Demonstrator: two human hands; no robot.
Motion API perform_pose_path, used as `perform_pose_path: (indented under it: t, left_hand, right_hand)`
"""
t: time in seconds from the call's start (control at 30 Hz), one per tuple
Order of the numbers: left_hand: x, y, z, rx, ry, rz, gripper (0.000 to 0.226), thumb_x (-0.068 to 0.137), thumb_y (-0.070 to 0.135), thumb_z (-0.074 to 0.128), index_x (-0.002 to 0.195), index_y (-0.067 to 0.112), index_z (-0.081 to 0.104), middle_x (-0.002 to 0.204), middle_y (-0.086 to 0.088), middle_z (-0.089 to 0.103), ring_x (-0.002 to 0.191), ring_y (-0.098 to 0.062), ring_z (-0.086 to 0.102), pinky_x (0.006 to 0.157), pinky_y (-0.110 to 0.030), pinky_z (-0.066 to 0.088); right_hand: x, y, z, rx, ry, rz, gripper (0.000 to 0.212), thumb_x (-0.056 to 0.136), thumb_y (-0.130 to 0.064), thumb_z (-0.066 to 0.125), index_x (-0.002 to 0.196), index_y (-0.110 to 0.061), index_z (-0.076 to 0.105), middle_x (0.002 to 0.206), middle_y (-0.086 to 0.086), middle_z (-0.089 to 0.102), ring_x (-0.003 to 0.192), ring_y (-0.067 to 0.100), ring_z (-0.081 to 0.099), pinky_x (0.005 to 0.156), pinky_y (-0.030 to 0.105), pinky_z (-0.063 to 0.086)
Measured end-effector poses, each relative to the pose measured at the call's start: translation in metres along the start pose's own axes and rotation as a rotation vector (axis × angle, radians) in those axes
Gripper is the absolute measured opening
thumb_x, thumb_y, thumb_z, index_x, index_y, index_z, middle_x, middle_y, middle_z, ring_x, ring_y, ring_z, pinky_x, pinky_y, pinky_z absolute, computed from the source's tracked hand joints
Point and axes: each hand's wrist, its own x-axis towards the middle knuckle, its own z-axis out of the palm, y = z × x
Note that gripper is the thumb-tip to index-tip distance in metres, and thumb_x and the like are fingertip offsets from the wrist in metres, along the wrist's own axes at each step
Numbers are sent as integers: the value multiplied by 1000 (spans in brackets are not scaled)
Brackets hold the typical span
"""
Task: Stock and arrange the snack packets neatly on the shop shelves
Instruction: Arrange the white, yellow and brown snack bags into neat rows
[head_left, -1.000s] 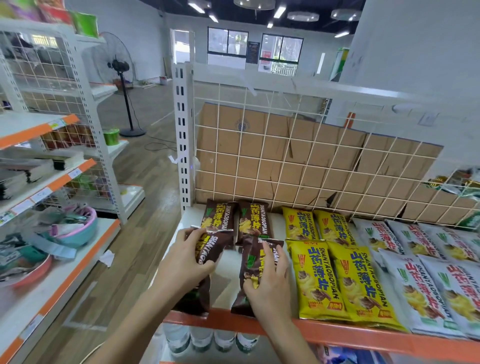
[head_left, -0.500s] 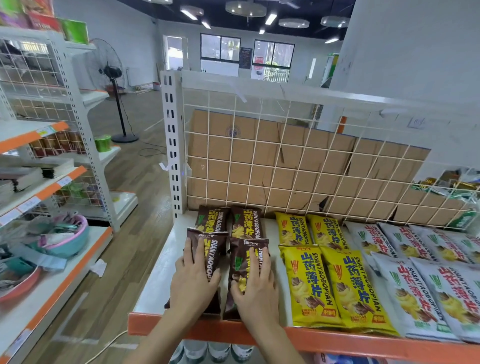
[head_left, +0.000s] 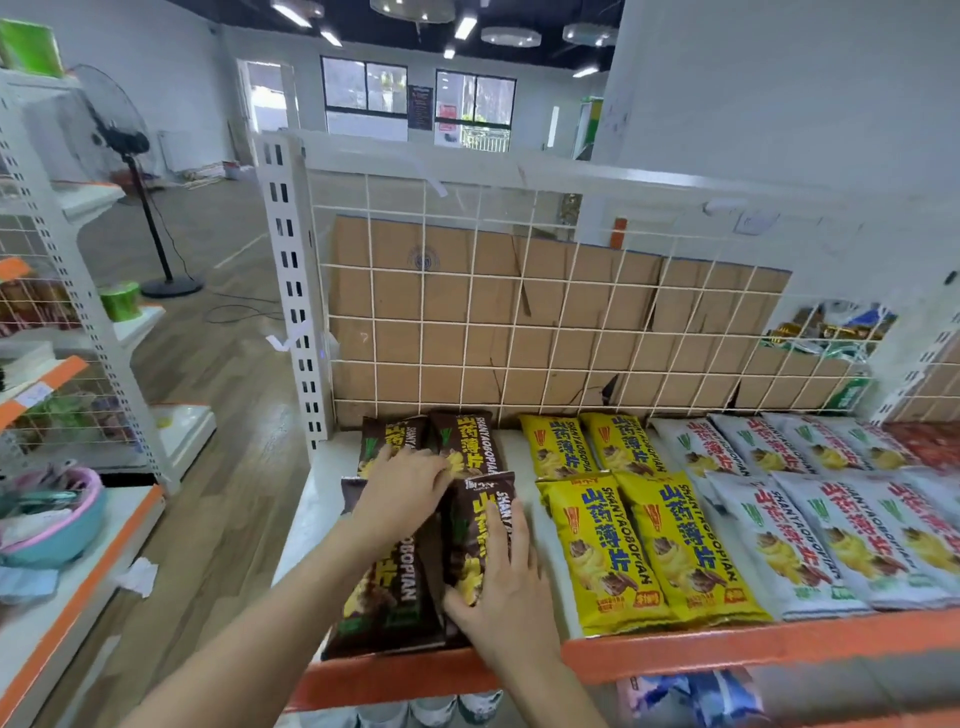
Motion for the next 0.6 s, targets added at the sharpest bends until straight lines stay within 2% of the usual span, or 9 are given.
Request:
perform_pose_path:
  t: [0.07, 0.2, 0.3, 0.33, 0.37, 0.43, 0.5, 0.57, 0.6]
  left_hand:
    - [11, 0, -3, 11, -77, 49, 38, 101, 37, 31, 111, 20, 63, 114, 2, 63, 112, -20, 51, 105, -37, 21]
    - [30, -5, 0, -154, -194, 86, 30, 100, 41, 35, 89, 21, 55, 92, 1, 65, 97, -19, 56, 106, -42, 21]
    - [41, -9, 4, -257, -258, 76, 25, 98, 42, 41, 93, 22, 55, 92, 4, 59, 99, -19, 54, 104, -41, 27]
    - [45, -10, 5, -282, -282, 75, 23, 97, 41, 44, 94, 22, 56, 93, 4, 56, 100, -19, 53, 103, -41, 30]
    - [48, -11, 6, -309, -299, 77, 21, 96, 40, 47, 94, 22, 58, 94, 4, 55, 99, -20, 53, 101, -40, 34]
    - [54, -14, 9, -380, -324, 82, 16, 94, 34, 53, 89, 21, 61, 94, 0, 59, 99, -22, 55, 98, -39, 38]
    - [59, -15, 12, -459, -332, 104, 16, 91, 24, 58, 86, 12, 66, 93, -4, 63, 93, -19, 57, 89, -29, 42]
    - [59, -12, 7, -497, -357, 140, 19, 91, 12, 58, 97, -2, 69, 95, -7, 65, 88, -13, 55, 73, -17, 40]
    - [59, -11, 4, -499, -362, 164, 20, 90, 9, 58, 103, -4, 68, 100, -8, 66, 90, -13, 56, 71, -15, 38]
  right_hand:
    - [-1, 0, 1, 20, -9, 13, 91, 80, -60, 39, 146, -27, -13, 154, -3, -21, 142, 21, 15, 109, 32, 27]
    - [-1, -2, 3, 20, 8, 41, 101, 59, -67, 17, 145, -27, -17, 154, -5, -22, 139, 20, 27, 104, 30, 33]
    - [-3, -6, 4, -16, 6, 95, 101, 60, -68, 18, 147, -25, -13, 155, -2, -18, 139, 19, 27, 104, 30, 33]
    - [-4, -10, 6, -54, 31, 130, 102, 62, -69, 21, 148, -22, -6, 157, 3, -8, 136, 21, 33, 103, 32, 37]
    - [-6, -12, 9, -97, 80, 162, 103, 63, -71, 26, 149, -18, 9, 156, 9, 13, 129, 22, 44, 96, 35, 44]
    - [-8, -16, 14, -133, 98, 239, 98, 61, -74, 36, 139, -14, 39, 131, 11, 55, 103, 21, 65, 75, 34, 55]
    - [-8, -19, 18, -146, 140, 288, 96, 58, -76, 38, 131, -14, 48, 113, 6, 66, 91, 20, 69, 66, 32, 56]
    - [-9, -21, 19, -132, 167, 326, 96, 58, -75, 37, 130, -12, 50, 106, 5, 68, 86, 20, 69, 63, 33, 56]
    - [-10, -22, 18, -115, 151, 349, 96, 58, -74, 37, 130, -11, 51, 105, 4, 68, 85, 20, 69, 63, 33, 56]
